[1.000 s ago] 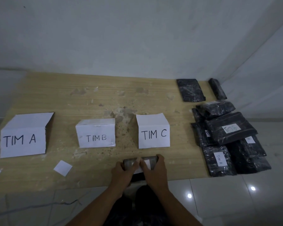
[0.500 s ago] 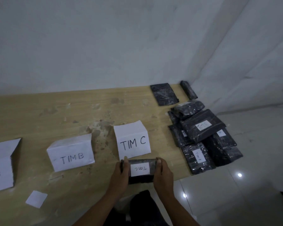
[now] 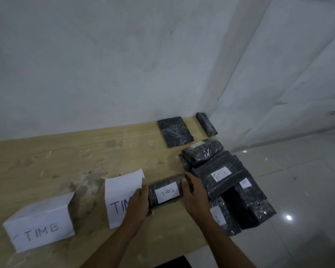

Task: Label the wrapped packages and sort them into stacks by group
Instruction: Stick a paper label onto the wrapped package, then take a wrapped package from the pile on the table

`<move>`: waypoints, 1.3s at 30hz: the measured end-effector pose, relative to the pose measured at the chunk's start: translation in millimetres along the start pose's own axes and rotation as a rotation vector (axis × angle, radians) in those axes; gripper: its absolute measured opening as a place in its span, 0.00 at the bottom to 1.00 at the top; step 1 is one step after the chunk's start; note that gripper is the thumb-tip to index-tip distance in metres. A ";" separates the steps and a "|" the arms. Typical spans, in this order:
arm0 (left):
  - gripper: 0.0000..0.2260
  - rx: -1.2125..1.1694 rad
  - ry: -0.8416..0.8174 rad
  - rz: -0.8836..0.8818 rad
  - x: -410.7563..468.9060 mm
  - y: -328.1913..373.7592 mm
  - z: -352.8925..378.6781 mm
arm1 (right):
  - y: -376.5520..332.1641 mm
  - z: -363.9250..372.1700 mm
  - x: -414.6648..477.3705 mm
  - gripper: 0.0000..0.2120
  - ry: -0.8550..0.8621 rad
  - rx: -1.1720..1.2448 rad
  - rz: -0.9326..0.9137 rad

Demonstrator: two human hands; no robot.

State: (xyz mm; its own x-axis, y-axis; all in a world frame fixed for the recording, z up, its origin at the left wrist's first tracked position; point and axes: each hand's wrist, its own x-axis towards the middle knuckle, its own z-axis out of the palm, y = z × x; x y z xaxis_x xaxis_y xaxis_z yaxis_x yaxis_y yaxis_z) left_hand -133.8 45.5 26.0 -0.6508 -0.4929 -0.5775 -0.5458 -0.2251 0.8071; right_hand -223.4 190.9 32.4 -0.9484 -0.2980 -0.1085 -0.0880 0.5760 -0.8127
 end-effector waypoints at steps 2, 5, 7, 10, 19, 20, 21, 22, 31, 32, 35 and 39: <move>0.23 0.048 0.080 0.032 13.3 3.3 9.9 | 0.0 -9.6 35.7 0.18 -0.050 -0.059 -0.074; 0.19 0.003 0.152 0.012 36.7 2.9 23.8 | 0.9 -13.8 87.8 0.18 -0.141 -0.160 -0.167; 0.16 0.010 0.169 -0.016 54.1 7.1 40.1 | 5.8 -11.8 126.0 0.18 -0.248 -0.244 -0.224; 0.21 0.016 0.180 -0.009 68.1 15.0 58.7 | 2.4 -2.7 165.9 0.19 -0.369 -0.335 -0.320; 0.08 0.194 0.155 0.019 105.2 40.0 99.5 | -1.3 21.3 236.9 0.18 -0.572 -0.542 -0.436; 0.11 0.232 0.149 0.014 108.7 40.2 100.2 | -0.2 22.6 240.6 0.17 -0.586 -0.538 -0.431; 0.14 0.262 0.143 0.010 112.4 39.8 100.9 | 0.2 23.3 243.1 0.17 -0.597 -0.536 -0.426; 0.16 0.296 0.119 0.010 115.8 39.7 101.6 | 1.9 25.1 246.9 0.16 -0.603 -0.542 -0.427; 0.04 0.279 0.050 -0.026 128.3 38.0 109.9 | -4.1 28.9 278.0 0.14 -0.478 -0.452 -0.345; 0.04 0.260 0.064 -0.023 130.1 36.0 110.2 | -4.9 28.2 286.9 0.12 -0.433 -0.449 -0.302; 0.01 0.252 0.088 0.019 135.0 31.1 110.2 | -4.2 28.6 318.4 0.15 -0.415 -0.495 -0.081; 0.08 0.233 0.113 0.003 135.0 26.2 111.2 | -0.5 26.3 352.7 0.37 -0.411 -0.719 0.179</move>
State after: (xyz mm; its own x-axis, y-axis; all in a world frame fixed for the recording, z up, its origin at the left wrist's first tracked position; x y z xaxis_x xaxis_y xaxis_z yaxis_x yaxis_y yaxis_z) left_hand -294.7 66.6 -44.5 -0.5967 -0.5871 -0.5470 -0.6594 -0.0298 0.7512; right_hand -549.9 65.5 -20.5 -0.7927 -0.3291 -0.5132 -0.2512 0.9433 -0.2170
